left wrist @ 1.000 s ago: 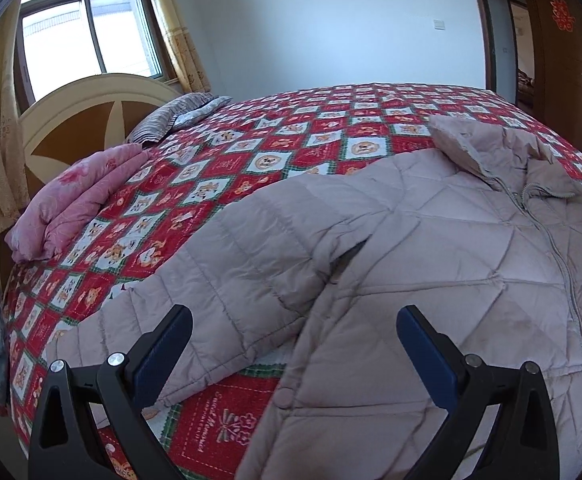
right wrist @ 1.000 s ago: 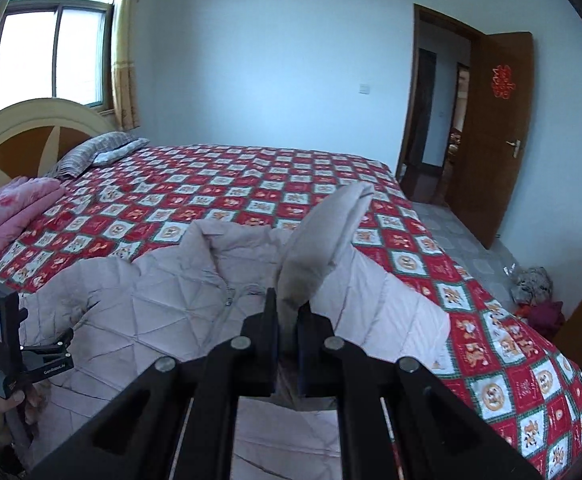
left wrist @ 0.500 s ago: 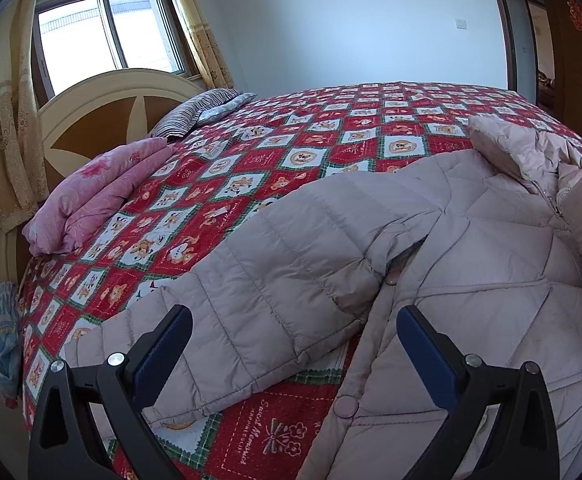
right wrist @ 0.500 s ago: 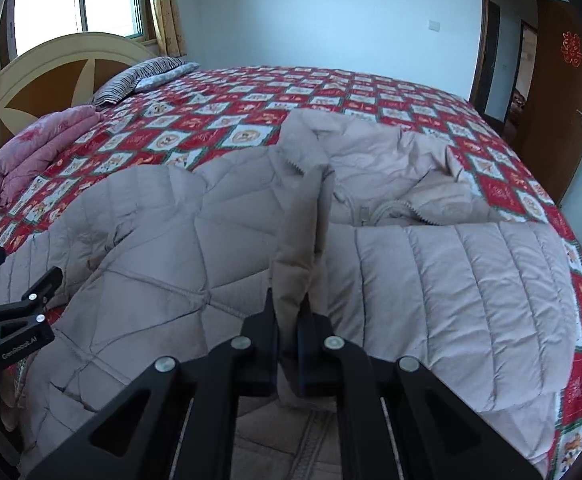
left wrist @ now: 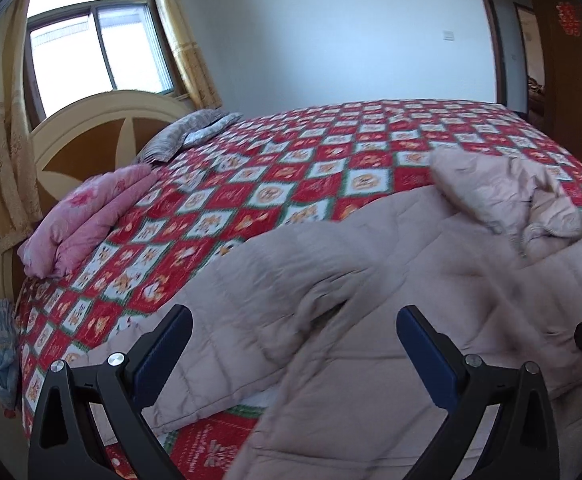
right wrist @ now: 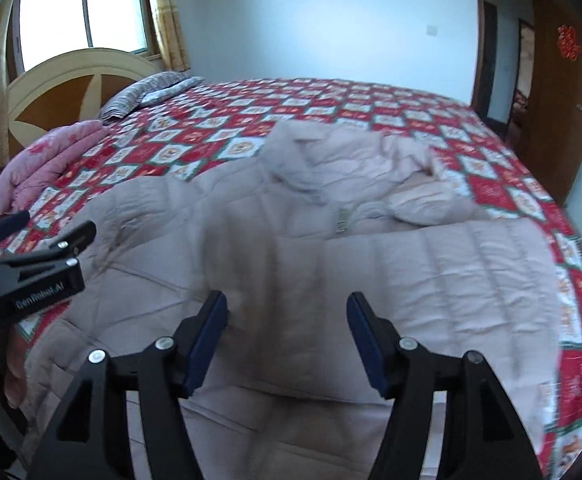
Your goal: Fold large clothes
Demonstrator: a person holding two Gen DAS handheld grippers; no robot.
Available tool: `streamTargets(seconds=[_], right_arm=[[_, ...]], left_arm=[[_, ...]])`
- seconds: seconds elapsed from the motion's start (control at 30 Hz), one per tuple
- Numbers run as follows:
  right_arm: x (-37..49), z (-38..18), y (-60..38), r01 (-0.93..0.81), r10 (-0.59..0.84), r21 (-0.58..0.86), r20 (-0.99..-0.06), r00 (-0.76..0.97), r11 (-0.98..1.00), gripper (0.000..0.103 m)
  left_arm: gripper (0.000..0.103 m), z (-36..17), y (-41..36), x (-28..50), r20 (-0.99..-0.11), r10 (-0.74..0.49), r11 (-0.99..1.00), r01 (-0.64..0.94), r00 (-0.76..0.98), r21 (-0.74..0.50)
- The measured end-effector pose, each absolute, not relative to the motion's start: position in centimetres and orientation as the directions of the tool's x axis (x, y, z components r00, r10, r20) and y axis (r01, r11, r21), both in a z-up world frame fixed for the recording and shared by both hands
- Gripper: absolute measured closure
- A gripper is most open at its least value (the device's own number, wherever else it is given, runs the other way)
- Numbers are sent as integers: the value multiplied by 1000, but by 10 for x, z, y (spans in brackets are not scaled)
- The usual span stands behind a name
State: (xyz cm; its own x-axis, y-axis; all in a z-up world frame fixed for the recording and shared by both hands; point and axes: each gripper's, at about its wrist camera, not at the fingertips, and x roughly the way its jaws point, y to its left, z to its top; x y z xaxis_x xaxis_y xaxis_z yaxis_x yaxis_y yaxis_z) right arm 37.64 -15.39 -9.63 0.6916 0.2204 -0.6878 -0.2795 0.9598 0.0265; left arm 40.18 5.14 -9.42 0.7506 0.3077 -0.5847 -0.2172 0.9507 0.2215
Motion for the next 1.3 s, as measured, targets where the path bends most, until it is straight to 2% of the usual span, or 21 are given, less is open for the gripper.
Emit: streamTargets(seconds=[0.1,0.23,0.33,0.47,0.6,0.7,1.03,1.17,1.3], right_arm=[[375,-90,-185,-210,146,-14,-670,728,978,38],[384,-82,-237,-88,75,13,-654,752,996,38],[393,-79,-277,23,11,44,-642,767,999,39],[408,-83,-314,138,-81,39,-641,763,990,40],[425,-102,-314,113,-56,38,-689,723,993,40],[426,-118,-296,56,-40,0,-706,707,998,40],[433,-163,-263,13,-152,-197,-715,682,980,38],[436,-169,-265,5,-150,-198,-726,671,980,38],[435,-157,-267,21,-147,-175,-752,643,984,41]], left_arm=[[1,-84,19,404,-569,262,962,-168,780,214],[1,-79,-26,409,-561,212,972,-114,800,204],[1,-86,-60,414,-544,204,967,-80,814,242],[1,-115,-84,431,-481,342,895,-124,807,429],[1,-152,-60,454,-502,467,835,-176,728,522],[1,-165,-34,460,-547,470,852,-195,693,486],[1,-181,-4,464,-632,386,917,-206,672,340],[1,-186,4,467,-671,342,939,-204,659,278],[1,-191,2,471,-679,342,938,-202,649,280]])
